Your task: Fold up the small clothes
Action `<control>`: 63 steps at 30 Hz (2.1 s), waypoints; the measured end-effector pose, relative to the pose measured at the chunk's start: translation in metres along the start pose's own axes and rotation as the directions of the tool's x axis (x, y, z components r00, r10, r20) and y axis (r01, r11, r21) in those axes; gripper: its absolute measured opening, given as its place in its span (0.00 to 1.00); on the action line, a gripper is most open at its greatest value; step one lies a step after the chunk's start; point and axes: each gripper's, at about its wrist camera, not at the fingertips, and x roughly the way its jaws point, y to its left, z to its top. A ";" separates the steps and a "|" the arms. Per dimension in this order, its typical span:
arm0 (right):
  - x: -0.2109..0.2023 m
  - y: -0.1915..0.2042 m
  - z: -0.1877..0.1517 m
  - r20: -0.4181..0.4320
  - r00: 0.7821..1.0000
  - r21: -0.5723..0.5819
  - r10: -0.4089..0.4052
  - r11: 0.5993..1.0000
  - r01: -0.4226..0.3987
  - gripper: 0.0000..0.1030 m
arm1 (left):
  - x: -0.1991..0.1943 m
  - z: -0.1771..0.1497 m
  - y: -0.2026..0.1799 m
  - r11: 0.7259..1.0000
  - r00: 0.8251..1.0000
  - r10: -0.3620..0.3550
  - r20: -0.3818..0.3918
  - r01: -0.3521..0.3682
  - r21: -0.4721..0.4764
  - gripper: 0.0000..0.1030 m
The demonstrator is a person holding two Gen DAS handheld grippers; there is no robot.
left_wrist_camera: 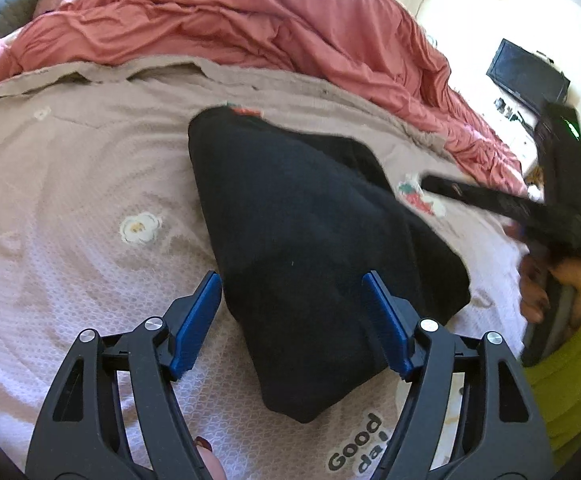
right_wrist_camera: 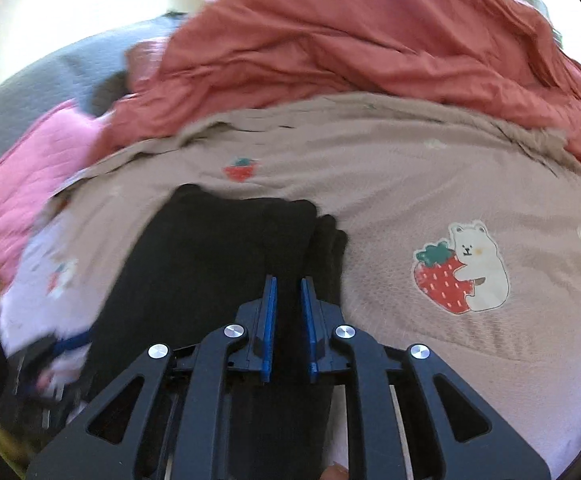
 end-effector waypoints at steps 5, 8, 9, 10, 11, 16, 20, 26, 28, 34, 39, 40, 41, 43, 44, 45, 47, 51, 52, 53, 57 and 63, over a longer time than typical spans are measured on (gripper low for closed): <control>-0.024 0.013 -0.023 -0.073 0.990 -0.165 0.120 0.978 -0.131 0.34 | -0.009 0.001 -0.010 0.999 0.999 -0.023 0.026 0.023 0.022 0.63; -0.022 0.025 -0.041 -0.143 0.982 -0.283 0.120 0.946 -0.156 0.36 | -0.004 -0.004 -0.017 0.999 1.000 -0.016 0.010 0.016 0.051 0.63; -0.019 0.028 -0.046 -0.169 0.978 -0.307 0.121 0.936 -0.169 0.44 | -0.002 -0.006 -0.020 0.997 1.000 -0.002 0.008 0.001 0.071 0.63; -0.016 0.030 -0.049 -0.182 0.975 -0.319 0.126 0.931 -0.180 0.52 | 0.000 -0.006 -0.022 0.997 1.000 0.008 0.007 -0.009 0.083 0.63; -0.014 0.032 -0.052 -0.189 0.973 -0.323 0.132 0.928 -0.189 0.52 | 0.000 -0.007 -0.024 0.995 1.000 0.019 0.005 -0.019 0.095 0.63; -0.012 0.038 -0.066 -0.243 0.954 -0.346 0.177 0.903 -0.255 0.13 | 0.002 -0.007 -0.019 0.996 1.000 0.023 -0.010 -0.022 0.084 0.63; -0.023 0.019 -0.073 -0.225 0.955 -0.291 0.195 0.922 -0.257 0.10 | 0.002 -0.005 -0.015 0.998 1.000 0.004 -0.012 -0.003 0.068 0.63; -0.021 0.011 -0.085 -0.210 0.965 -0.204 0.154 0.959 -0.197 0.12 | 0.005 -0.009 -0.019 0.995 0.999 0.034 -0.019 -0.031 0.099 0.63; -0.031 0.015 -0.082 -0.191 0.972 -0.192 0.136 0.966 -0.173 0.15 | 0.006 -0.009 -0.019 0.994 0.999 0.039 -0.022 -0.037 0.099 0.63; -0.064 0.032 -0.060 0.000 0.986 -0.117 0.168 0.979 -0.167 0.16 | 0.006 -0.009 -0.016 0.996 0.999 0.034 -0.025 -0.032 0.083 0.63; -0.030 0.045 -0.050 -0.049 0.995 -0.085 0.086 0.992 -0.089 0.15 | 0.006 -0.010 -0.014 0.997 0.999 0.038 -0.034 -0.035 0.074 0.63; -0.016 0.044 -0.049 -0.082 0.995 -0.071 0.052 0.996 -0.058 0.09 | 0.006 -0.011 -0.013 0.997 0.999 0.036 -0.036 -0.034 0.070 0.63; -0.003 0.040 -0.051 -0.123 0.992 -0.063 -0.004 0.998 -0.003 0.04 | 0.006 -0.010 -0.013 0.997 0.999 0.034 -0.037 -0.031 0.066 0.63; 0.007 0.036 -0.058 -0.144 0.988 -0.056 -0.049 0.998 0.041 0.00 | 0.007 -0.011 -0.011 0.998 0.999 0.031 -0.043 -0.029 0.057 0.63; 0.009 0.035 -0.059 -0.141 0.989 -0.050 -0.045 0.998 0.038 0.00 | 0.008 -0.011 -0.010 0.998 0.998 0.030 -0.046 -0.028 0.053 0.63; 0.008 0.035 -0.059 -0.135 0.990 -0.045 -0.044 0.998 0.038 0.00 | 0.008 -0.011 -0.008 0.998 0.998 0.030 -0.049 -0.028 0.047 0.63; 0.008 0.035 -0.059 -0.134 0.990 -0.038 -0.046 0.998 0.041 0.00 | 0.008 -0.011 -0.006 0.999 0.998 0.029 -0.052 -0.027 0.042 0.63; 0.005 0.035 -0.057 -0.128 0.991 -0.018 -0.035 0.999 0.033 0.00 | 0.003 -0.009 -0.006 0.999 0.999 0.031 -0.042 -0.029 0.040 0.63; 0.002 0.035 -0.057 -0.123 0.992 -0.013 -0.031 0.999 0.030 0.03 | 0.003 -0.009 -0.006 0.999 0.999 0.032 -0.041 -0.030 0.040 0.63; 0.001 0.036 -0.055 -0.118 0.993 -0.010 -0.026 1.000 0.024 0.04 | 0.002 -0.009 -0.006 0.999 0.999 0.032 -0.039 -0.031 0.040 0.63; -0.015 0.043 -0.053 -0.071 0.997 -0.025 -0.038 0.999 0.036 0.36 | -0.002 -0.007 -0.006 0.998 0.998 0.049 -0.037 -0.048 0.037 0.64; -0.035 0.044 -0.050 0.000 0.996 -0.026 -0.095 0.995 0.095 0.57 | -0.013 -0.001 -0.002 0.997 0.997 0.073 -0.011 -0.073 0.007 0.71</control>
